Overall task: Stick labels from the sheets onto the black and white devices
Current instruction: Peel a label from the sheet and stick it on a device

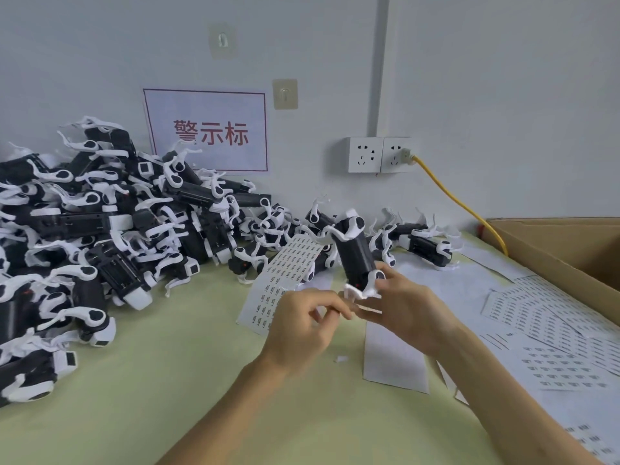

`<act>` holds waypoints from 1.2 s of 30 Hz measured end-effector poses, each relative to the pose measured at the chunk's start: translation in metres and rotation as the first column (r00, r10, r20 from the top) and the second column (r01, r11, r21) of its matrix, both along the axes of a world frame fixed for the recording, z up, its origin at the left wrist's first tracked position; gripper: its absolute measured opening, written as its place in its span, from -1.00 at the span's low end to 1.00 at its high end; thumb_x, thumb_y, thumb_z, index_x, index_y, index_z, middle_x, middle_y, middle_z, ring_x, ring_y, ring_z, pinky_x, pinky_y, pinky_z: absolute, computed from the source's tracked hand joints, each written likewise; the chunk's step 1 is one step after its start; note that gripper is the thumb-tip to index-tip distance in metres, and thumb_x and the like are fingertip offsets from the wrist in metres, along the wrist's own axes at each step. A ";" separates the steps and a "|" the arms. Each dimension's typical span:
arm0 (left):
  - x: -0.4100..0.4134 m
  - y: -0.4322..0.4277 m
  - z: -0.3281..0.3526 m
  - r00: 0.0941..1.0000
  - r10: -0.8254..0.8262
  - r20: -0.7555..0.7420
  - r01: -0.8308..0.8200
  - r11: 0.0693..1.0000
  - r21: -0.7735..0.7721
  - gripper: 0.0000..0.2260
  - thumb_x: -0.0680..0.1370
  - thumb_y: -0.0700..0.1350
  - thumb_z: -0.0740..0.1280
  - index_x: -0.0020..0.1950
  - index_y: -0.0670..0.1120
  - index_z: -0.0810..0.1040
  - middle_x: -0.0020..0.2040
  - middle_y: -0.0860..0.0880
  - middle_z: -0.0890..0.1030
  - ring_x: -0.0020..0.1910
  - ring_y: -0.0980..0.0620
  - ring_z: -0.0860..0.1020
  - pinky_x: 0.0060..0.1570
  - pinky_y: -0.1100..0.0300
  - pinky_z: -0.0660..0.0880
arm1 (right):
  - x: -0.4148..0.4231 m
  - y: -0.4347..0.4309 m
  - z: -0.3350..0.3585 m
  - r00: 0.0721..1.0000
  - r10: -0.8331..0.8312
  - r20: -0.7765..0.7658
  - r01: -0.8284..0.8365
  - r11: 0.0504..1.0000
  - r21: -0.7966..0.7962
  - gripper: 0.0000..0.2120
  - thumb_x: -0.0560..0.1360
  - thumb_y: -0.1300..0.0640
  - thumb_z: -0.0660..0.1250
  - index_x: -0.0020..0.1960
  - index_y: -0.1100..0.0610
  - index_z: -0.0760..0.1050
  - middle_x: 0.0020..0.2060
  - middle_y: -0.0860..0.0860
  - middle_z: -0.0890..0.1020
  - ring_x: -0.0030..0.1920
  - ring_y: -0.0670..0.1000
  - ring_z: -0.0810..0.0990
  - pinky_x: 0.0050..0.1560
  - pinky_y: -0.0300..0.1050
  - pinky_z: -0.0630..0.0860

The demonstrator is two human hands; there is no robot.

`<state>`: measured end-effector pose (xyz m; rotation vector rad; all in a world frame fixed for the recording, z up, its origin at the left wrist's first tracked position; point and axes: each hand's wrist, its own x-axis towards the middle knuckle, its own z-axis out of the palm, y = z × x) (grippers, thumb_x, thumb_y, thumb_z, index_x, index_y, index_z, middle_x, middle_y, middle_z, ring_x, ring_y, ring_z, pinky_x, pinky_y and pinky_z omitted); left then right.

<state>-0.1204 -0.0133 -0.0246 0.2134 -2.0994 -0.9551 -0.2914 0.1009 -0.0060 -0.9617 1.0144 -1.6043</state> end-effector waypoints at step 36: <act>0.000 0.011 -0.002 0.957 -0.232 0.173 0.123 0.867 0.482 -0.65 0.37 0.27 0.38 0.05 0.13 0.56 -0.23 0.02 0.68 -0.17 0.00 0.68 -0.09 -0.03 0.62 | 0.009 -0.003 -0.006 0.893 -0.184 -0.411 0.173 0.983 -0.066 -0.68 0.42 -0.16 0.47 -0.09 0.09 0.57 -0.17 0.07 0.59 -0.10 0.08 0.53 -0.01 0.03 0.47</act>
